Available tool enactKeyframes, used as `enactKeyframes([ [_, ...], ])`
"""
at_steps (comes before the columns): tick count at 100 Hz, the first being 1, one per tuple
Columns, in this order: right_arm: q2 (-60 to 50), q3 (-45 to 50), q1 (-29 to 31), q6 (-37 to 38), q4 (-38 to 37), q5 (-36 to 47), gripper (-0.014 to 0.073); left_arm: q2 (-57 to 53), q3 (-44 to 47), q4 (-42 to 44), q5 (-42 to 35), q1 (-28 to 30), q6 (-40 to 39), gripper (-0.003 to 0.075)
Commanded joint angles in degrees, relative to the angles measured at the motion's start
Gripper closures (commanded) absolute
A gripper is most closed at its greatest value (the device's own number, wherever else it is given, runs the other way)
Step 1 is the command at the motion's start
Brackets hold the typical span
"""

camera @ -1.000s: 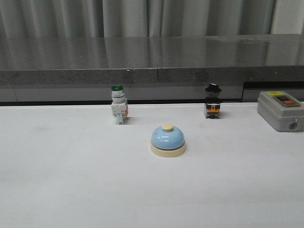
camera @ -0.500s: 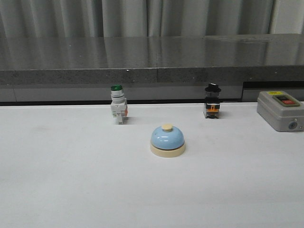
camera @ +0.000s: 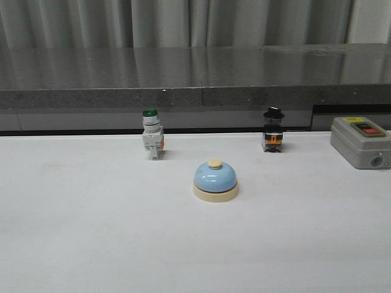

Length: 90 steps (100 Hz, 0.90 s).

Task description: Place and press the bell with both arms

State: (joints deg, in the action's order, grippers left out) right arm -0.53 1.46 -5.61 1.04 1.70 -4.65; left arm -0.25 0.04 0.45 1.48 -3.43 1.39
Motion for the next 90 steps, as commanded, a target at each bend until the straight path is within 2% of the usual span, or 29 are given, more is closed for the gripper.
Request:
enactKeyframes([
  [1,-1.16,-0.76,-0.03,-0.16,-0.34,4.96,0.0654,-1.76,2.41,-0.45,-4.59,0.09,-0.59,0.0741],
  [26,-1.16,-0.77,-0.03,-0.16,-0.34,5.15,0.0654,-1.76,2.41,-0.45,-4.59,0.09,-0.59,0.0741],
  [36,-1.16,-0.77,-0.03,-0.16,-0.34,7.0,0.0654,-1.76,2.41,-0.45,-4.59,0.09,-0.59,0.0741],
  [51,-1.16,-0.98,-0.03,-0.03,0.06,13.98,0.0654,-1.76,2.41,-0.45,-4.59,0.09,-0.59,0.0741],
  [59,-0.91,-2.82,-0.03,0.2,1.24,13.74,0.0654,-1.76,2.41,-0.45,-4.59,0.09,-0.59,0.0741],
  [71,1.2,-8.88,-0.03,0.2,1.54,7.14,0.0654,-1.76,2.41,-0.45,-4.59,0.09,-0.59,0.0741],
  [90,10.75,-23.55,-0.03,0.2,1.54,-9.68,0.0654,-1.76,2.41,-0.45,-4.59,0.09,-0.59,0.0741],
])
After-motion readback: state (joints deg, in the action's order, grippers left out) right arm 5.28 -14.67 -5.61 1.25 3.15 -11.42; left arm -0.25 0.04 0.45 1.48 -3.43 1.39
